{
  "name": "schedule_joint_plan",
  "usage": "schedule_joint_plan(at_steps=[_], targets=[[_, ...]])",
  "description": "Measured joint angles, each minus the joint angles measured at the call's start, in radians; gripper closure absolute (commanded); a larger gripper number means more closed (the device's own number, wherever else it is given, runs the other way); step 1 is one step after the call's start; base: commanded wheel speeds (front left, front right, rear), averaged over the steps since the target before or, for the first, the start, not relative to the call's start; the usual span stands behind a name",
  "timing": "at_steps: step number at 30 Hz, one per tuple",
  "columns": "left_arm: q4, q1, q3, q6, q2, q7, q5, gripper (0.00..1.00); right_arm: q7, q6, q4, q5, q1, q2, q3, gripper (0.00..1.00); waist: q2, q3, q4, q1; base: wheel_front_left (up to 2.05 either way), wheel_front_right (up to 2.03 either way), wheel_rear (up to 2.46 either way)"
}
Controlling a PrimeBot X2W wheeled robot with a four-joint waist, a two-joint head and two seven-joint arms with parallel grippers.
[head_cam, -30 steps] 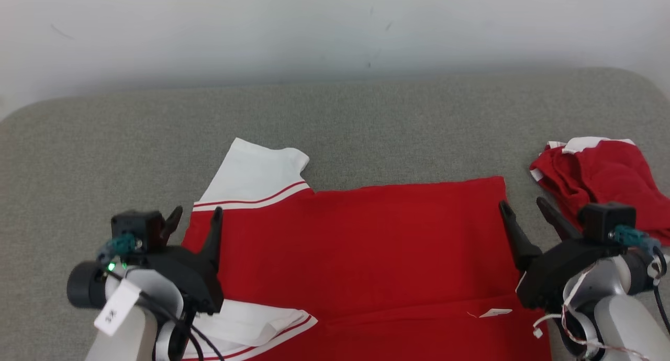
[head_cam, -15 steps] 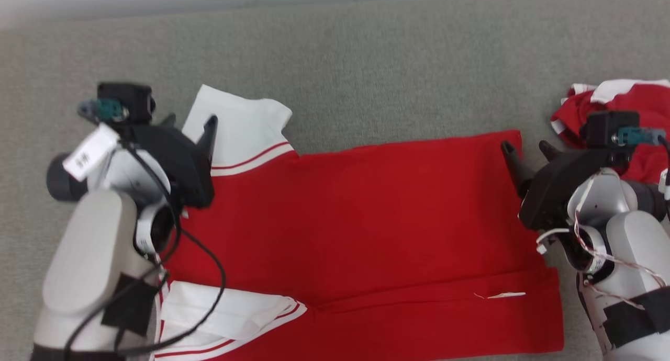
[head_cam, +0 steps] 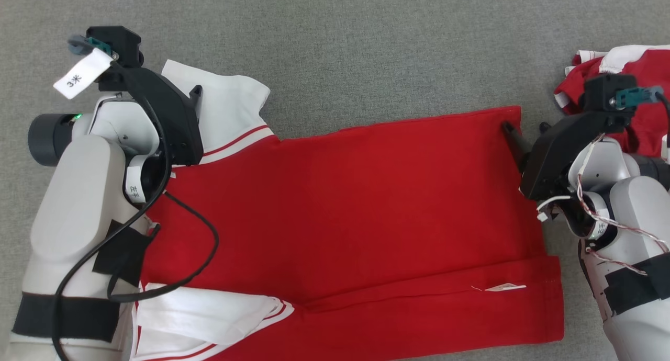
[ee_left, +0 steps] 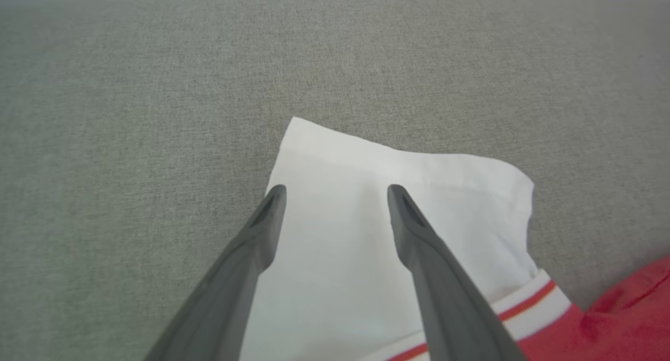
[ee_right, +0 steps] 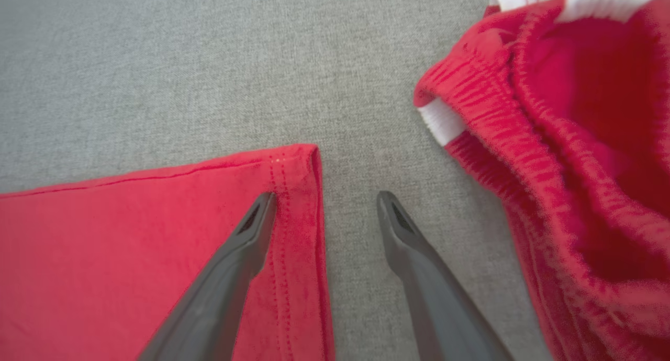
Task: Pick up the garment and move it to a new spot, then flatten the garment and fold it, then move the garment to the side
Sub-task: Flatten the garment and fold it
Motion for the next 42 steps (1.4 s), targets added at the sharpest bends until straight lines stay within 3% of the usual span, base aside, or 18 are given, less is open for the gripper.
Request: schedule_joint_plan(at_steps=[16, 23, 37, 41, 42], targets=[[0.139, -0.081, -0.008, 0.012, 0.005, -0.001, 0.036, 0.0, 0.017, -0.007, 0.046, -0.006, -0.054, 0.031, 0.024, 0.0, 0.0, -0.005, -0.001, -0.0001, 0.0, 0.0, 0.0], [0.19, -0.099, -0.005, 0.013, 0.043, -0.007, 0.051, 0.0, 0.017, 0.002, 0.057, -0.006, -0.071, 0.044, 0.045, 0.0, -0.0001, -0.008, -0.024, -0.0001, 0.0, 0.0, 0.0], [0.234, -0.169, -0.029, 0.034, 0.012, -0.062, 0.09, 0.0, 0.006, 0.011, 0.033, -0.005, -0.092, 0.052, 0.049, 0.0, -0.0001, 0.034, -0.031, 0.0, 0.0, 0.0, 0.0], [0.261, -0.173, -0.029, 0.041, 0.012, -0.08, 0.094, 0.2, -0.002, 0.015, 0.035, -0.005, -0.113, 0.057, 0.057, 0.0, 0.0, 0.039, -0.026, 0.0, 0.0, 0.0, 0.0], [0.268, -0.173, -0.03, 0.041, 0.012, -0.08, 0.094, 0.38, -0.002, 0.017, 0.036, -0.005, -0.113, 0.057, 0.058, 0.0, -0.0001, 0.039, -0.025, 0.0, 0.0, 0.0, 0.0]])
